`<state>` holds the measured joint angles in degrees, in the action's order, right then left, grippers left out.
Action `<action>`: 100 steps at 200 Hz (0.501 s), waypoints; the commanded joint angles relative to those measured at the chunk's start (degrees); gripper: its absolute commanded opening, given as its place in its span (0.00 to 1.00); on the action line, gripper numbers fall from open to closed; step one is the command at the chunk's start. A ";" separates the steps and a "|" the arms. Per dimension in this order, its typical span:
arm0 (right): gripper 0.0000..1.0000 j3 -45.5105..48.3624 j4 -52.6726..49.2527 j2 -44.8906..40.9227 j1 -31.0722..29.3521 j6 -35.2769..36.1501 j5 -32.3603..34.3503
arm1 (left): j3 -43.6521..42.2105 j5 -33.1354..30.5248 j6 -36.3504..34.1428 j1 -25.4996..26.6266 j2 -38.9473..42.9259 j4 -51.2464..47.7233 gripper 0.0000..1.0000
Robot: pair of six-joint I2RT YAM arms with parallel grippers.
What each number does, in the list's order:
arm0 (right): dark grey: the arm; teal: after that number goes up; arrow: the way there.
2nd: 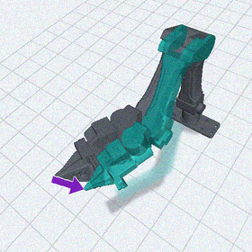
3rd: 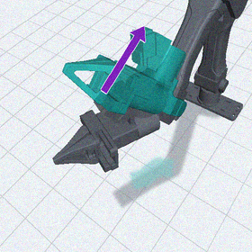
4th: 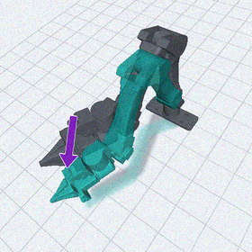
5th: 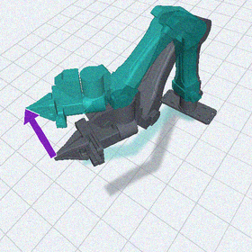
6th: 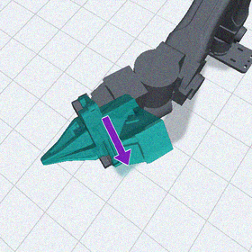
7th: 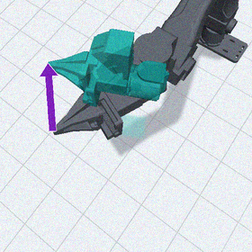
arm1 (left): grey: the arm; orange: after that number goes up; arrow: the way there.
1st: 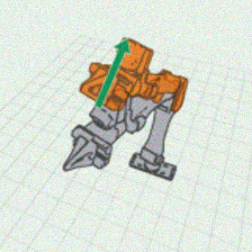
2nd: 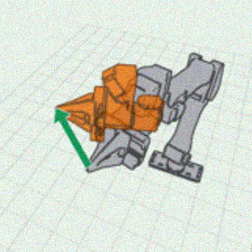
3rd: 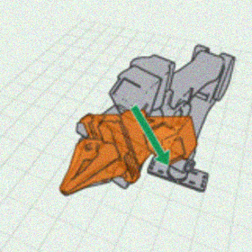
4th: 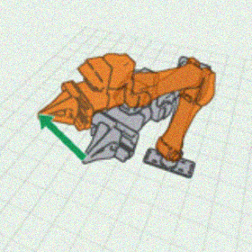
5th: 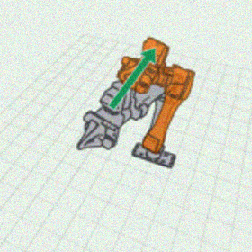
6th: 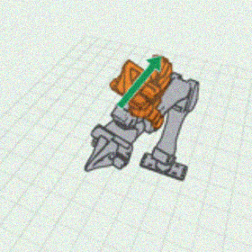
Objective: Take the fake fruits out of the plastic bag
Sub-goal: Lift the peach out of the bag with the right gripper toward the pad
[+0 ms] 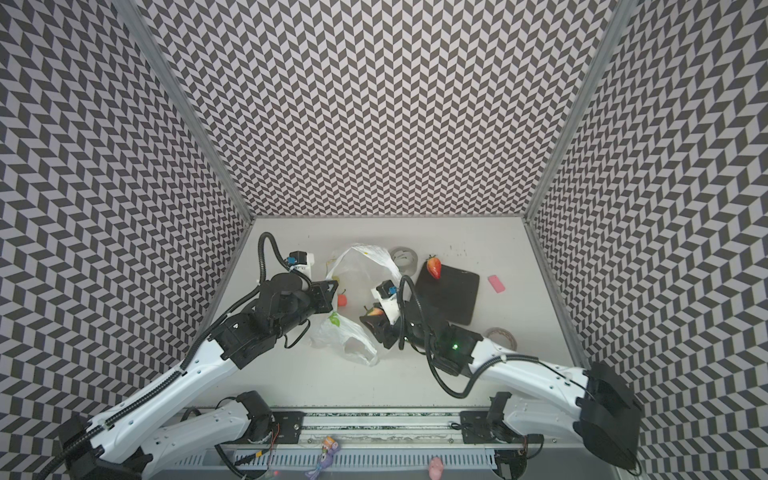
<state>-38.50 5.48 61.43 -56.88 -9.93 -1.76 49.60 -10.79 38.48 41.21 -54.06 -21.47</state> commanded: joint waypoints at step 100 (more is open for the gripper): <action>0.29 2.30 -23.74 -20.43 6.41 -24.50 31.71 | -2.23 -0.46 0.12 -0.17 2.27 1.77 0.00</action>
<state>-35.03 -15.46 38.15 -55.35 -26.44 21.21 47.75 -10.72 38.48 41.21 -52.99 -20.62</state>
